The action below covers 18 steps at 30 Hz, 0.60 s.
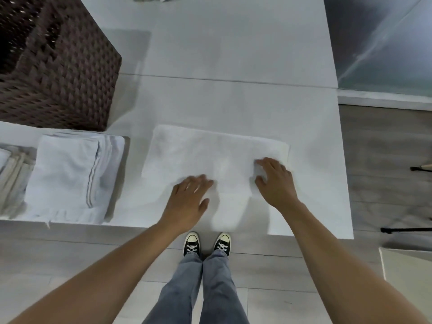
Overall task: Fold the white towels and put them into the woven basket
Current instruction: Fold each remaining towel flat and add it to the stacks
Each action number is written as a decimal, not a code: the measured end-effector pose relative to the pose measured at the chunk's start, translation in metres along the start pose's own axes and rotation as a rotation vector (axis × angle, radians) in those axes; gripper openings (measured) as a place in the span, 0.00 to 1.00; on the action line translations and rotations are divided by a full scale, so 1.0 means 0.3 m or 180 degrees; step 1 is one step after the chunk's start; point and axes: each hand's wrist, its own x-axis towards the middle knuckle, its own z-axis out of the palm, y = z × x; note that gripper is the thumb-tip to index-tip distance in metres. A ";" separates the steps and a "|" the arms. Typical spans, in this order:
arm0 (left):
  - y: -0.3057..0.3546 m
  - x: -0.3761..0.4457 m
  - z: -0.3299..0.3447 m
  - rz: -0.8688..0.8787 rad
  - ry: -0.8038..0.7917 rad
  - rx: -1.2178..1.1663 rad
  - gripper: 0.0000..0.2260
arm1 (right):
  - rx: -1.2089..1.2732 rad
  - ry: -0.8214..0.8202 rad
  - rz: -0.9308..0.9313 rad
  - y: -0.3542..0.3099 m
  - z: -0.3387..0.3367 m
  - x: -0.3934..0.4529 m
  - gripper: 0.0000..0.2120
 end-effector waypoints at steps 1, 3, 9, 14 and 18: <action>0.016 -0.006 0.014 -0.0039 -0.0091 0.0020 0.26 | -0.0137 -0.0072 -0.0004 0.008 0.012 -0.011 0.24; 0.028 -0.003 0.027 -0.0196 -0.0240 0.0022 0.29 | -0.0310 0.0073 0.0044 0.010 0.038 -0.046 0.23; 0.008 0.037 -0.002 -0.0498 -0.0288 0.0379 0.30 | -0.0591 0.0613 -0.0247 -0.056 0.149 -0.231 0.16; -0.020 0.064 -0.005 -0.0429 -0.0493 0.0447 0.29 | -0.0360 0.0535 -0.0623 -0.185 0.263 -0.426 0.12; -0.025 0.060 0.005 -0.0316 -0.0453 0.0545 0.32 | -0.0281 0.0227 -0.0513 -0.246 0.322 -0.512 0.21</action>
